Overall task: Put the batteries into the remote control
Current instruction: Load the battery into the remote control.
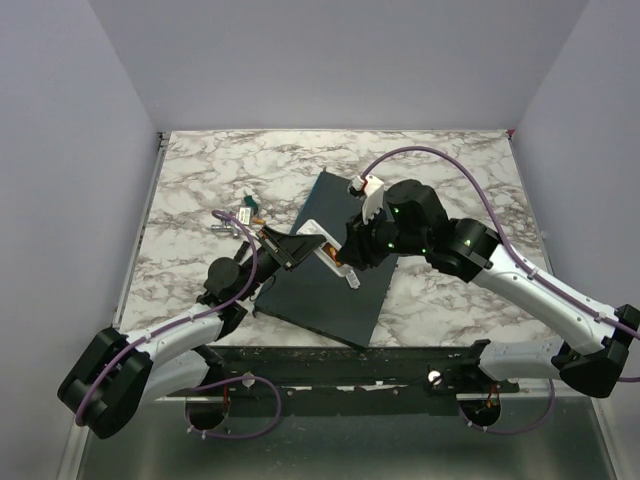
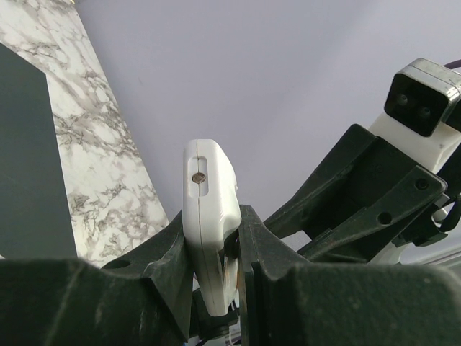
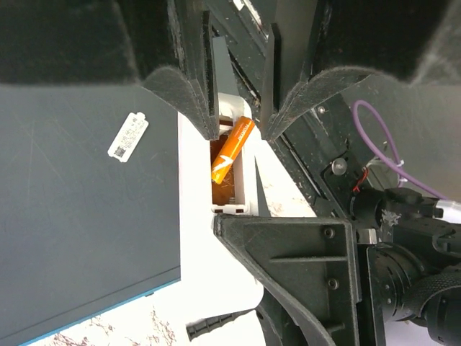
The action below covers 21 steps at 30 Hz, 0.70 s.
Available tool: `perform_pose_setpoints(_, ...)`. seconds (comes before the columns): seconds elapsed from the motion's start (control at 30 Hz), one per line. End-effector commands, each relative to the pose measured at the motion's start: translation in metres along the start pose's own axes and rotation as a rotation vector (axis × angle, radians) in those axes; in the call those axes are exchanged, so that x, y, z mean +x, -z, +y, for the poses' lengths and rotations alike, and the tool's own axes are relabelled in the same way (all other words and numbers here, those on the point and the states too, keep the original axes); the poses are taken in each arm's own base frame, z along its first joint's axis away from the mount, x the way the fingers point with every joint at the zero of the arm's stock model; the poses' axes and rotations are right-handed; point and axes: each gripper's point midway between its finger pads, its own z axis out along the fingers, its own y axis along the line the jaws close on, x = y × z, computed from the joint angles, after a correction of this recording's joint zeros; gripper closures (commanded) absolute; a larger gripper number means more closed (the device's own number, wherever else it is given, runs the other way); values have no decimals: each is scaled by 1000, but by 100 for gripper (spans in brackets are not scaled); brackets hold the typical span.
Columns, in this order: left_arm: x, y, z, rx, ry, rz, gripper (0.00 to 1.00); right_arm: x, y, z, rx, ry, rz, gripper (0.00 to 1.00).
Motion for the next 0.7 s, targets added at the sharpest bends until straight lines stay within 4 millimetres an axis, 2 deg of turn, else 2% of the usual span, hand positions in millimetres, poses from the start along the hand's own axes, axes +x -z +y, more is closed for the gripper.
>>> perform_pose_setpoints(0.0, 1, 1, -11, 48, -11, 8, 100, -10, 1, 10, -48, -17, -29, 63)
perform_pose_setpoints(0.67, 2, 0, -8, 42, -9, 13, 100, 11, -15, 1, -23, -8, 71, 64)
